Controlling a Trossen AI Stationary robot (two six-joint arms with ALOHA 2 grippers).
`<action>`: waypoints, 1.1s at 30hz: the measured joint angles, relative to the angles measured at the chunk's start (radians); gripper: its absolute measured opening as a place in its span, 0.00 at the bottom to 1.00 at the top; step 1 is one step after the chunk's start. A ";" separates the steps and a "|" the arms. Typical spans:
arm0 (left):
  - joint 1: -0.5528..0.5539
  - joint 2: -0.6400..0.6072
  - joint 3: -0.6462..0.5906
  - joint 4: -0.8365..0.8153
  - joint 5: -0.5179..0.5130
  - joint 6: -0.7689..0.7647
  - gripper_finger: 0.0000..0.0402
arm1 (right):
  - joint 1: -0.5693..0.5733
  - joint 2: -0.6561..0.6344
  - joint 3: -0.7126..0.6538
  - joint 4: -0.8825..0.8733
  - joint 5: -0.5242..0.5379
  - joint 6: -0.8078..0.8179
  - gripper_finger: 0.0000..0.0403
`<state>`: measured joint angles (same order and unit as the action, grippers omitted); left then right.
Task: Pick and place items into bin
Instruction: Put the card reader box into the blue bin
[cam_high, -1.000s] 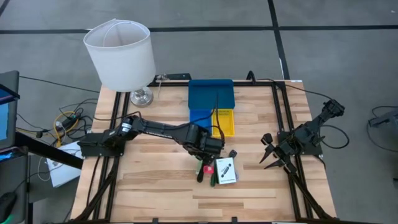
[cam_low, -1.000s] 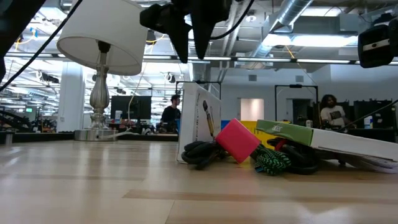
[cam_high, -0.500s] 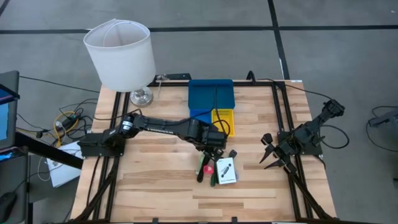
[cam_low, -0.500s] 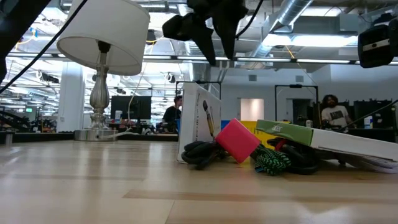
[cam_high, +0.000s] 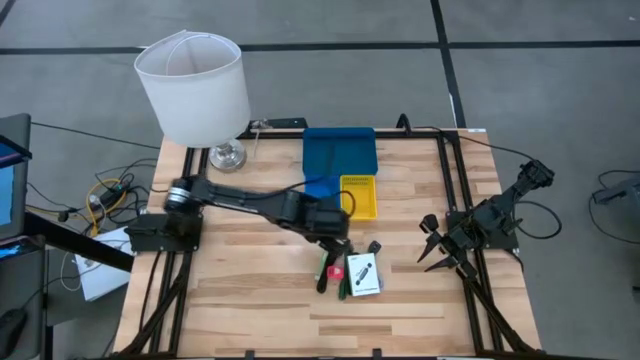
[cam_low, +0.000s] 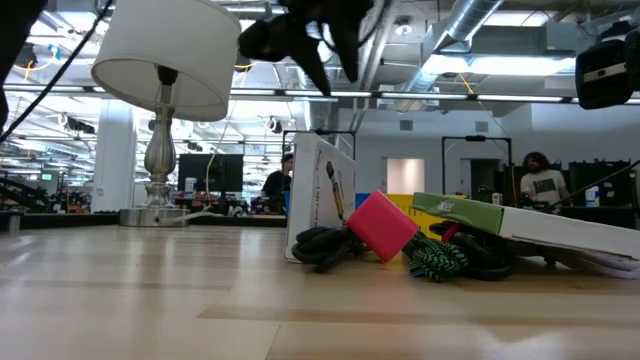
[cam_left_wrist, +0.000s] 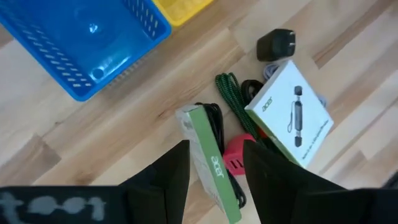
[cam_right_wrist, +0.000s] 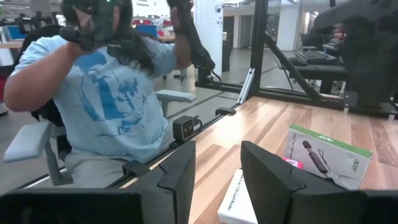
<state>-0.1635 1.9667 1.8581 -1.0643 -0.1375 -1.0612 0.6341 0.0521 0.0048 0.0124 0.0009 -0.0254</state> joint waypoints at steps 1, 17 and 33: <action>0.000 -0.030 -0.059 0.040 0.001 -0.006 0.34 | 0.000 0.000 0.000 0.000 0.000 0.000 0.31; -0.006 -0.082 -0.223 0.220 0.067 -0.086 0.34 | 0.000 0.000 0.000 0.000 0.000 0.000 0.31; -0.028 -0.048 -0.215 0.277 0.114 -0.098 0.07 | 0.000 0.000 0.000 0.000 0.000 0.000 0.31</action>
<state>-0.1913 1.9182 1.6428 -0.7874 -0.0231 -1.1591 0.6340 0.0521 0.0051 0.0124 0.0007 -0.0254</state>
